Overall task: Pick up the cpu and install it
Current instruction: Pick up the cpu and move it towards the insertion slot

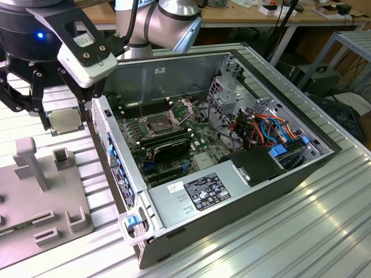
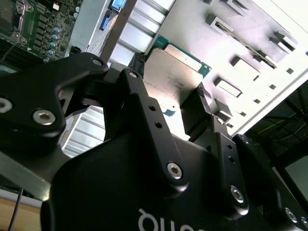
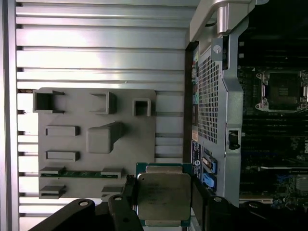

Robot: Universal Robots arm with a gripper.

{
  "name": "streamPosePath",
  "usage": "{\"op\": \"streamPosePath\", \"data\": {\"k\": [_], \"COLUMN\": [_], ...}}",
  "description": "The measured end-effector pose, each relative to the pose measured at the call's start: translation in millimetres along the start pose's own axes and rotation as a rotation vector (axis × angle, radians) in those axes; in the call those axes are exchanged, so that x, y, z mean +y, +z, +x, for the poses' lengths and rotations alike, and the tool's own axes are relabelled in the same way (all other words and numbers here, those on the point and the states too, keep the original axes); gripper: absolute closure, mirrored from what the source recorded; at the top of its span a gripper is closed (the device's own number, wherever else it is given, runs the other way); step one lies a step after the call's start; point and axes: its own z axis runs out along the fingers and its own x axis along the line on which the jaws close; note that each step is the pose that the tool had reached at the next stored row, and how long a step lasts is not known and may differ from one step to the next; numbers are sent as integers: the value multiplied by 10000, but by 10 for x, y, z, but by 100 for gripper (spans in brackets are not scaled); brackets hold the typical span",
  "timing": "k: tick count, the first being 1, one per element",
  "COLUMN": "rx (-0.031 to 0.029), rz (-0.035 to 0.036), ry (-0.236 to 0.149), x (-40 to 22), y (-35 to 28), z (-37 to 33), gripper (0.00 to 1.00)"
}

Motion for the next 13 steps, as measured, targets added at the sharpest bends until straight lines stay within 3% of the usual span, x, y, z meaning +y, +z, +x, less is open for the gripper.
{"op": "streamPosePath", "data": {"k": [13], "rx": [-1], "rz": [-1], "ry": [-1], "x": [0], "y": [1], "z": [-23], "gripper": [45]}}
